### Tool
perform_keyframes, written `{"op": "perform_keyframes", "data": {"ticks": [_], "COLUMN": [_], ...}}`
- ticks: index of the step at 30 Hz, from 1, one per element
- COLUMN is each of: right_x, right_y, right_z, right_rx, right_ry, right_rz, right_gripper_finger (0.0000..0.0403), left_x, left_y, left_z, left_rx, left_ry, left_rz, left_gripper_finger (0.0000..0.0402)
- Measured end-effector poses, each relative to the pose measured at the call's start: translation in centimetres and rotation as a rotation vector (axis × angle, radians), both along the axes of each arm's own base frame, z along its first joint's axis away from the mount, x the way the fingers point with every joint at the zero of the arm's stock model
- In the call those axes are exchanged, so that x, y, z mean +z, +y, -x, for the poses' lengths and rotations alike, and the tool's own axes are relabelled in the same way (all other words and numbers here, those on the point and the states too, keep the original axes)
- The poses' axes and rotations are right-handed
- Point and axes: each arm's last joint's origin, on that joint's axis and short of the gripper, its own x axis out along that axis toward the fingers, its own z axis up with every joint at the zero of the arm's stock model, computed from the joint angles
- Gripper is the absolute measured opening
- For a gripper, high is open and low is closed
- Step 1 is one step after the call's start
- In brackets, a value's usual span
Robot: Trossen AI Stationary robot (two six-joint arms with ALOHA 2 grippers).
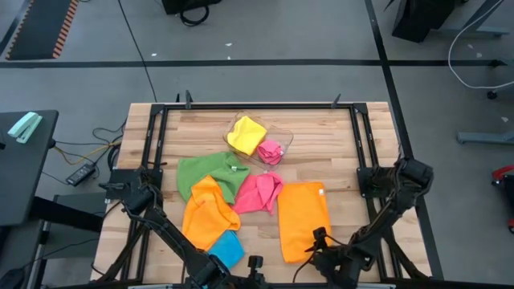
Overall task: Fold microfiber towels
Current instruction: Fold the right orange microfiber cloth
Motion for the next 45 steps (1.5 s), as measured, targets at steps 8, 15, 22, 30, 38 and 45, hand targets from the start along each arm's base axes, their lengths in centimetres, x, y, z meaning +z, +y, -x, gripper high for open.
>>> {"op": "perform_keyframes", "data": {"ticks": [8,15,22,30,38,45], "right_x": [-0.8,-1.0,-1.2,-1.3,-1.3,-1.3], "right_y": [0.7,0.8,0.4,0.2,0.3,0.4], "right_z": [-0.9,-1.1,-1.0,-0.8,-0.7,-0.7], "right_rx": [0.065,0.079,0.059,0.031,0.034,0.05], "right_ry": [-0.009,0.004,0.029,0.053,0.075,0.103], "right_rz": [-0.022,0.008,0.033,0.033,0.009,-0.012], "right_gripper_finger": [0.0186,0.0186,0.0182,0.0149,0.0121,0.0069], "left_x": [0.0,0.0,0.0,0.0,0.0,0.0], "left_y": [0.0,0.0,0.0,0.0,0.0,0.0], "left_z": [0.0,0.0,0.0,0.0,0.0,0.0], "left_rx": [0.0,0.0,0.0,0.0,0.0,0.0], "left_ry": [0.0,0.0,0.0,0.0,0.0,0.0], "left_rz": [0.001,0.0,0.0,0.0,0.0,0.0], "left_gripper_finger": [0.0048,0.0044,0.0048,0.0047,0.0046,0.0042]}}
